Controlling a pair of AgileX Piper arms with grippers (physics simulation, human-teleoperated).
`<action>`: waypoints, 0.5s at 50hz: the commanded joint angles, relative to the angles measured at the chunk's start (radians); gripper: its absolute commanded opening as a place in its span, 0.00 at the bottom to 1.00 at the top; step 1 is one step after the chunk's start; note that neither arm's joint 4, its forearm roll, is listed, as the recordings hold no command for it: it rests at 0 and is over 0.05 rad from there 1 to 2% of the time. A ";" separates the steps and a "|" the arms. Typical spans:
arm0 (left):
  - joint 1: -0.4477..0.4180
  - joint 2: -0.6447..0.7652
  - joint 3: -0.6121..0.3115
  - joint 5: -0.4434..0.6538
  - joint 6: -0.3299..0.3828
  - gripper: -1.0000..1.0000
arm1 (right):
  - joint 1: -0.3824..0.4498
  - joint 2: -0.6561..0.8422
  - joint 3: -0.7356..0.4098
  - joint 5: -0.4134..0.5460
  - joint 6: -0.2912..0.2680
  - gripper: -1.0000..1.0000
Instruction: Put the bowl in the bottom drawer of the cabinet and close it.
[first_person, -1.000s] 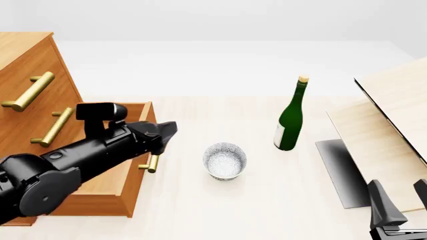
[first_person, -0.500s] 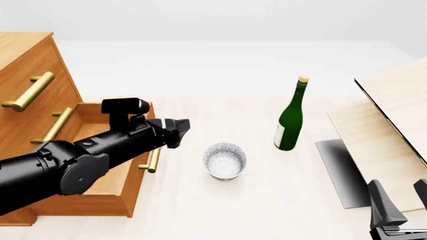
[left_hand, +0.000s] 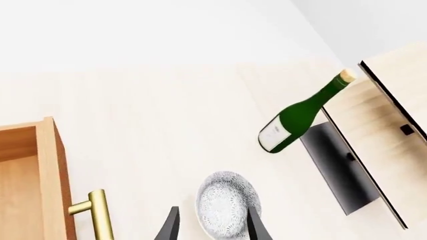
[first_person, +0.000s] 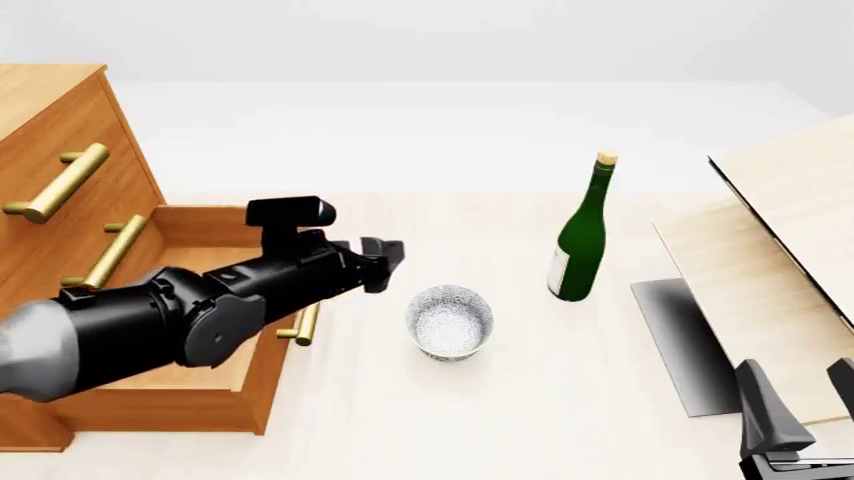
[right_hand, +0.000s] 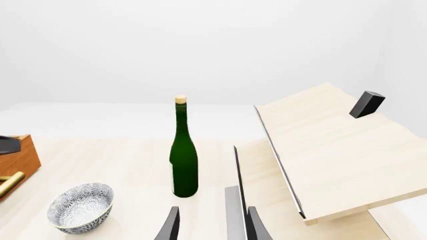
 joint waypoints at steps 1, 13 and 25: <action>-0.001 0.071 -0.031 -0.016 -0.014 1.00 | 0.000 0.000 0.000 0.000 0.000 1.00; -0.001 0.123 -0.051 -0.022 -0.041 1.00 | 0.000 0.000 0.000 0.000 0.000 1.00; 0.003 0.180 -0.070 -0.030 -0.070 1.00 | 0.000 0.000 0.000 0.000 0.000 1.00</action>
